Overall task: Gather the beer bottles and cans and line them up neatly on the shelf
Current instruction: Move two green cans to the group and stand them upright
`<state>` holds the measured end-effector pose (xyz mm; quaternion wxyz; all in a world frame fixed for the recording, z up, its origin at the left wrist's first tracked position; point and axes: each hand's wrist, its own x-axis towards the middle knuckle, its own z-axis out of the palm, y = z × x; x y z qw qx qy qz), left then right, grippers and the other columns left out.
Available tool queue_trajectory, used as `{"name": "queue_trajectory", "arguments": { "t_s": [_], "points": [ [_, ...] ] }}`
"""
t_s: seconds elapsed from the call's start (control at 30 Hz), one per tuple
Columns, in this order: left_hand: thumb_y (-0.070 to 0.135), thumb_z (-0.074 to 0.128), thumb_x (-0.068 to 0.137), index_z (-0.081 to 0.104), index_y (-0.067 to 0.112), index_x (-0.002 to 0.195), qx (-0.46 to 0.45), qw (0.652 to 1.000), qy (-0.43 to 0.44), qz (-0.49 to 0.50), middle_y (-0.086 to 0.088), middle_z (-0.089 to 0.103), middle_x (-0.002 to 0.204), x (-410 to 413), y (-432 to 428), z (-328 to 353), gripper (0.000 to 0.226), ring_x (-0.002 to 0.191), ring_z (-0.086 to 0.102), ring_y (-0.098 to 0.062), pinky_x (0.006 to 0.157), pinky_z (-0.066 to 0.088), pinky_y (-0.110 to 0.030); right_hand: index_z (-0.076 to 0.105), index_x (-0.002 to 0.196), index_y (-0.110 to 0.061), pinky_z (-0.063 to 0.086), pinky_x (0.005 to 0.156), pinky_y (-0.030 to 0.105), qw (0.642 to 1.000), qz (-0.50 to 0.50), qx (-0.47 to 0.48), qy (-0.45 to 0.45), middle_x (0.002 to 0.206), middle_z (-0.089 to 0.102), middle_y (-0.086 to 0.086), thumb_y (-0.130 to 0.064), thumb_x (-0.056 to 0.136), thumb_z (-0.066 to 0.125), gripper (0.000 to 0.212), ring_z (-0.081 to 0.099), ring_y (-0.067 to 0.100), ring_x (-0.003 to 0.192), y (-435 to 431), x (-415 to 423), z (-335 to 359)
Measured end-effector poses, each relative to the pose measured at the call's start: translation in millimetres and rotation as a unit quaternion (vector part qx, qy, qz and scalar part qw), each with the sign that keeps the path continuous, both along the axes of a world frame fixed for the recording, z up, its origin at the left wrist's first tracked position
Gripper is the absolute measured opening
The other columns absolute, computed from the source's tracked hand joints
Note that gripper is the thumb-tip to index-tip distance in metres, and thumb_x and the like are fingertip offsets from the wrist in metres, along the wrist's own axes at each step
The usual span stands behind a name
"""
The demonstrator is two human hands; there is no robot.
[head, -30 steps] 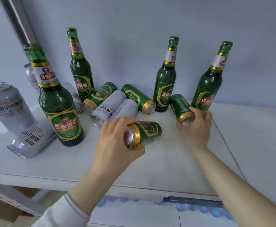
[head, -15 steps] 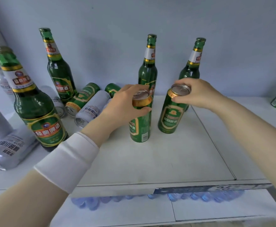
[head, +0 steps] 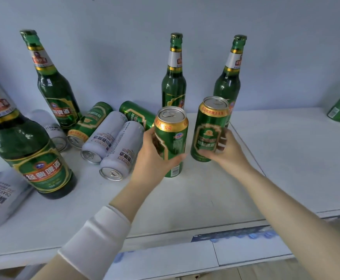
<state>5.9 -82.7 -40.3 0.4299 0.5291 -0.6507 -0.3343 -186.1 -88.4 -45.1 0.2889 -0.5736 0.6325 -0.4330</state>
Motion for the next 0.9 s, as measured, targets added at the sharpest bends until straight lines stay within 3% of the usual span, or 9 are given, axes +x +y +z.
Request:
{"name": "queue_trajectory", "arguments": {
  "t_s": [0.07,0.13,0.2,0.33,0.4,0.5,0.6,0.9],
  "points": [
    [0.027,0.081,0.064,0.036,0.013,0.128,-0.005,1.0,-0.001,0.02,0.009,0.053,0.109,0,-5,-3,0.08,0.099,0.05,-0.005,0.081,0.04,-0.016,0.041,0.13,-0.011,0.043,0.09,0.029,0.999,-0.027,0.004,-0.016,0.128,0.056,0.005,-0.019,0.066,0.081,0.076,0.053,0.017,0.113,-6,4,-15],
    [0.027,0.082,0.063,0.038,0.013,0.127,-0.014,1.0,-0.001,0.026,0.01,0.051,0.107,-3,-7,-2,0.079,0.099,0.049,-0.004,0.078,0.041,-0.01,0.044,0.126,-0.009,0.044,0.086,0.027,0.999,-0.049,0.004,-0.014,0.125,0.059,0.006,-0.022,0.065,0.082,0.073,0.054,0.012,0.105,-12,5,-18],
    [0.025,0.082,0.063,0.038,0.015,0.128,-0.023,0.999,0.003,0.025,0.013,0.05,0.107,-10,-3,4,0.079,0.098,0.048,-0.001,0.073,0.039,-0.001,0.047,0.124,-0.009,0.045,0.084,0.026,0.998,-0.055,0.007,-0.011,0.122,0.061,0.005,-0.023,0.063,0.083,0.073,0.053,0.011,0.099,-13,-1,-16],
    [0.027,0.082,0.06,0.041,0.02,0.121,-0.066,0.998,0.016,0.004,0.02,0.054,0.099,-43,6,34,0.074,0.088,0.052,0.012,0.075,0.042,-0.002,0.052,0.12,-0.011,0.048,0.082,0.026,0.999,-0.049,0.012,-0.009,0.106,0.061,-0.003,-0.022,0.059,0.086,0.07,0.057,0.013,0.096,10,-40,-8],
    [0.028,0.082,0.06,0.041,0.024,0.115,-0.095,0.995,0.024,-0.007,0.021,0.056,0.097,-70,10,55,0.069,0.088,0.053,0.017,0.072,0.043,0.002,0.053,0.116,-0.015,0.048,0.08,0.023,0.999,-0.045,0.012,-0.018,0.102,0.06,-0.006,-0.019,0.058,0.086,0.067,0.058,0.012,0.095,29,-74,-4],
    [0.032,0.082,0.06,0.042,0.023,0.116,-0.129,0.991,0.036,-0.007,0.014,0.058,0.1,-126,17,85,0.069,0.092,0.057,0.004,0.073,0.046,-0.004,0.053,0.111,-0.019,0.046,0.075,0.018,0.998,-0.047,0.007,-0.033,0.101,0.062,-0.006,-0.015,0.057,0.086,0.064,0.058,0.012,0.096,56,-135,5],
    [0.031,0.081,0.061,0.043,0.021,0.116,-0.156,0.986,0.054,-0.017,0.021,0.055,0.093,-196,27,102,0.068,0.087,0.055,0.009,0.068,0.043,0.002,0.052,0.106,-0.021,0.046,0.075,0.02,0.997,-0.065,-0.004,-0.043,0.095,0.061,-0.012,-0.013,0.057,0.086,0.061,0.058,0.01,0.093,81,-210,11],
    [0.029,0.083,0.06,0.043,0.021,0.114,-0.136,0.987,0.072,-0.055,0.017,0.055,0.091,-405,61,109,0.067,0.08,0.053,0.009,0.062,0.041,0.004,0.053,0.109,-0.021,0.047,0.079,0.025,0.993,-0.113,-0.001,-0.024,0.104,0.064,-0.004,-0.02,0.057,0.087,0.061,0.06,0.015,0.098,143,-416,28]
  ]
}}
